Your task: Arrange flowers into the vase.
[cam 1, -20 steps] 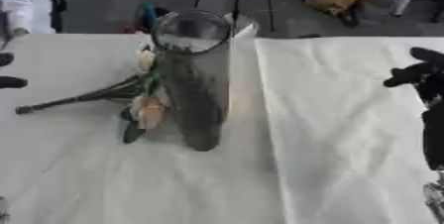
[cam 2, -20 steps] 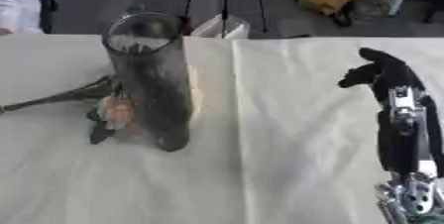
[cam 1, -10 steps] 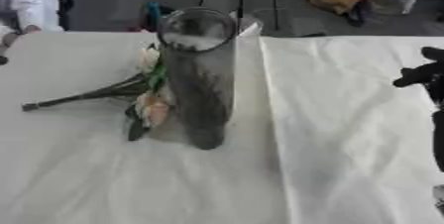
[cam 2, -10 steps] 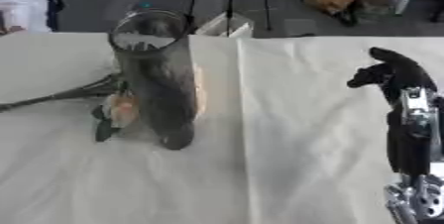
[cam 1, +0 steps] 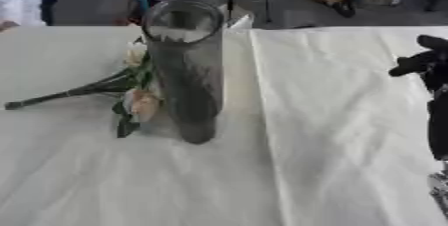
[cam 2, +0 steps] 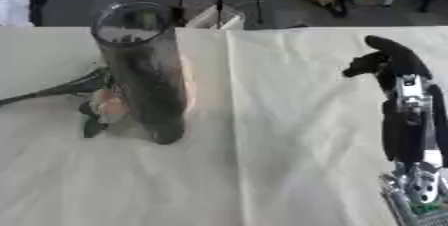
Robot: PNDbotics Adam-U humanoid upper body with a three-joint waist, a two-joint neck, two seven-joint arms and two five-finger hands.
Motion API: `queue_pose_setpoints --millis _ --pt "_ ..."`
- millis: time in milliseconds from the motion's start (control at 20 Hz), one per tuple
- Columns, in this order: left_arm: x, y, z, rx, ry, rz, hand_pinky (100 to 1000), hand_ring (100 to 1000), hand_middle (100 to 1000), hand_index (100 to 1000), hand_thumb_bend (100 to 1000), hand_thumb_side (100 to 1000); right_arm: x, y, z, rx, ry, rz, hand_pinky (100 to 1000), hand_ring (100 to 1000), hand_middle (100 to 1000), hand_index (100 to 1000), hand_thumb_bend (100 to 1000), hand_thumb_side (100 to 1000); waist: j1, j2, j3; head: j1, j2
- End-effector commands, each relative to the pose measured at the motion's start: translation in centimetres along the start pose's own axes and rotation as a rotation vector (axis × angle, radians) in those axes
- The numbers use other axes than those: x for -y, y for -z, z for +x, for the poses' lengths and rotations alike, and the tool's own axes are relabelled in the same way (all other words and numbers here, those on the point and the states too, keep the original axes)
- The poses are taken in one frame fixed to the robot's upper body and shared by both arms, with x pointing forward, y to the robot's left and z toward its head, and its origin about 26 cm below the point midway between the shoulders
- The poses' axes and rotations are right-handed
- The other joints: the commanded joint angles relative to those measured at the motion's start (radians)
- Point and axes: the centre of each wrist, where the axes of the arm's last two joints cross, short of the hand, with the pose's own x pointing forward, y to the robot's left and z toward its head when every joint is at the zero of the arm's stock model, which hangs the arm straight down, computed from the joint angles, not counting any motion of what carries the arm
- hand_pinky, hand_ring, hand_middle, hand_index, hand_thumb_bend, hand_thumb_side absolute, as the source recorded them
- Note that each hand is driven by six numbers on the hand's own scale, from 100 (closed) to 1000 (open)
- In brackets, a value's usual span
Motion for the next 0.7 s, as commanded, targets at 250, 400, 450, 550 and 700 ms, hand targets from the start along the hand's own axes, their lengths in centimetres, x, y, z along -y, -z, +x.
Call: queue_pose_setpoints --millis 250,400,450,550,700 --pt "-1.9 1.4 0.7 -0.065 0.225 -0.157 614 748 833 947 100 879 0.4 0.6 0.6 0.034 -0.005 0.011 771 549 523 789 100 991 0.019 -0.031 -0.016 0.021 -0.010" --pt "-2.4 2.0 0.6 -0.122 0.323 -0.270 639 760 835 959 100 857 0.4 0.6 0.6 0.035 -0.004 0.013 770 549 524 789 100 994 0.020 -0.038 -0.022 0.024 -0.007" --pt "-2.6 2.2 0.5 -0.135 0.349 -0.306 649 766 839 968 100 858 0.4 0.6 0.6 0.035 -0.003 0.014 770 549 524 789 100 994 0.020 -0.039 -0.025 0.025 -0.006" --pt "-2.7 2.6 0.1 -0.147 0.388 -0.378 669 777 847 989 107 844 0.5 0.6 0.6 0.034 -0.003 0.016 770 548 524 789 100 995 0.021 -0.042 -0.030 0.030 -0.006" --pt "-3.0 3.3 -0.9 -0.169 0.452 -0.480 696 792 856 1000 130 838 0.5 0.5 0.6 0.032 -0.003 0.021 771 548 523 789 100 996 0.022 -0.043 -0.037 0.034 -0.005"
